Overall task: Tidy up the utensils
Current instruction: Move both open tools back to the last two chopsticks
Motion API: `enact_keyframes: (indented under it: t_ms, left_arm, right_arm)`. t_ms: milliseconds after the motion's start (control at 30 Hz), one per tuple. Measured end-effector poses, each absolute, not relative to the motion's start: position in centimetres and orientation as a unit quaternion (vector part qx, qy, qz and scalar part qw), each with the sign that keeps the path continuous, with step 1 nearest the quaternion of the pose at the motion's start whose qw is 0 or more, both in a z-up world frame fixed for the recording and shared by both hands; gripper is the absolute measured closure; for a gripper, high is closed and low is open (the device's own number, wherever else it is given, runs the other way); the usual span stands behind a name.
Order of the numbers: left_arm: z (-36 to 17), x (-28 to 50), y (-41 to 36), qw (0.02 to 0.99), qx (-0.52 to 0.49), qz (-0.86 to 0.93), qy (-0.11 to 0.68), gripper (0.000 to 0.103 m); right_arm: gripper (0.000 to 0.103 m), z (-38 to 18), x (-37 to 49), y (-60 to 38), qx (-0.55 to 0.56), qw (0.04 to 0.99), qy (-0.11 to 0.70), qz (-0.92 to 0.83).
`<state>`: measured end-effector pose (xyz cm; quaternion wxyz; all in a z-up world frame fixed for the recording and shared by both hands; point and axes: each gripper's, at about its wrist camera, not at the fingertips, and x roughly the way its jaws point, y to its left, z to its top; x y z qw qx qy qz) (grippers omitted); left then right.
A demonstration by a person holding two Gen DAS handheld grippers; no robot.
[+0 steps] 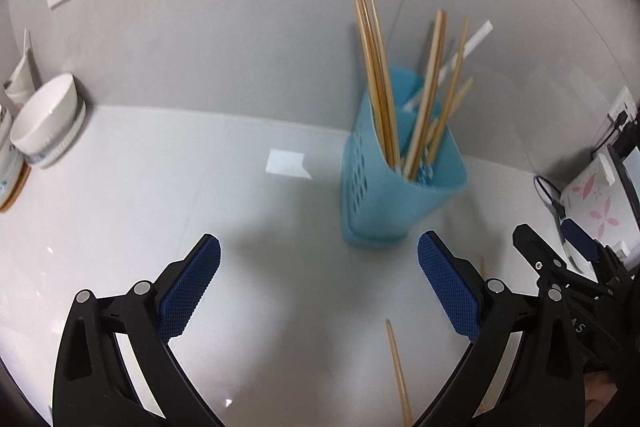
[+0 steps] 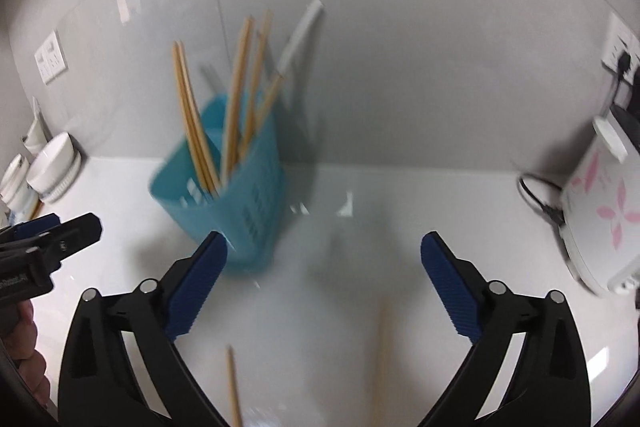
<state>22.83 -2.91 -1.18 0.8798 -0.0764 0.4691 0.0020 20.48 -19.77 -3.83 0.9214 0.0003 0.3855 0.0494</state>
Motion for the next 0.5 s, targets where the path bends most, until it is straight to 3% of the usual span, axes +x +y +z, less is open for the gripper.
enact_keyframes:
  t_ms: [500]
  left_arm:
    - [-8.7,17.1,-7.5,0.811,-0.098,-0.004,0.577,0.006]
  right_arm:
    - [0.009,-10.7,16.5,-24.0,-0.016,0.863,0.505,0.013]
